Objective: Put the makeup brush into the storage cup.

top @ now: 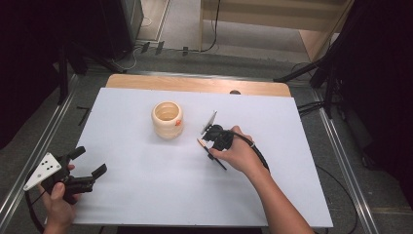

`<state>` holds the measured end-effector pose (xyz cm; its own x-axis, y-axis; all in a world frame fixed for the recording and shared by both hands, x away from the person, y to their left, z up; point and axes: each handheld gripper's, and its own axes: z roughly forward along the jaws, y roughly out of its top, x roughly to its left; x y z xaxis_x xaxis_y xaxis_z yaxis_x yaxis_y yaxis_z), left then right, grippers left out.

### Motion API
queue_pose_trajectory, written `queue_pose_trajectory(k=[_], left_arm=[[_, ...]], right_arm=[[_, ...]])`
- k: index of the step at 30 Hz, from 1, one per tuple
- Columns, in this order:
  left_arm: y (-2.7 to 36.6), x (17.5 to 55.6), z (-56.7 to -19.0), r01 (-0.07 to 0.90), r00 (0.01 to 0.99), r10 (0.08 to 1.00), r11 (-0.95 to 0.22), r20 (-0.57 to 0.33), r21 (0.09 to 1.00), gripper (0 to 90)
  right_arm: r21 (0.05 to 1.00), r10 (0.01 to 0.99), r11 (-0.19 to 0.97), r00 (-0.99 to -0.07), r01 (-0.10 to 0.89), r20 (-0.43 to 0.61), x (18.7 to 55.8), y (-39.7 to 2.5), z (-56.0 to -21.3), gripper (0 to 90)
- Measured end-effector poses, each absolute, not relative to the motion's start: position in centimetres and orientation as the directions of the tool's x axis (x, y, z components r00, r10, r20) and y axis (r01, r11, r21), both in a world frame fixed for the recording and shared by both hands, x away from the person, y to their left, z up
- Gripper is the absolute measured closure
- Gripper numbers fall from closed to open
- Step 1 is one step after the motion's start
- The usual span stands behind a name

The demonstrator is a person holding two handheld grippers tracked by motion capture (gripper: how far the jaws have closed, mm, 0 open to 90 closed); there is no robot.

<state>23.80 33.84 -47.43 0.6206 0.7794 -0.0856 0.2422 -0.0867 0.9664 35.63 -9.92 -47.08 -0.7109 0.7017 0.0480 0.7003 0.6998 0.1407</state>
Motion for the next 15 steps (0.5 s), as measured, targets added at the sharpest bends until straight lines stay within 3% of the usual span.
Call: queue_pose_trajectory(k=[15], left_arm=[[33.6, 23.9, -47.5, 0.245, 0.622, 0.778, -0.083, -0.091, 0.966, 0.0]], right_arm=[[0.099, 0.693, 0.717, -0.721, 0.690, 0.000, 35.7, -8.8, -47.5, 79.1]])
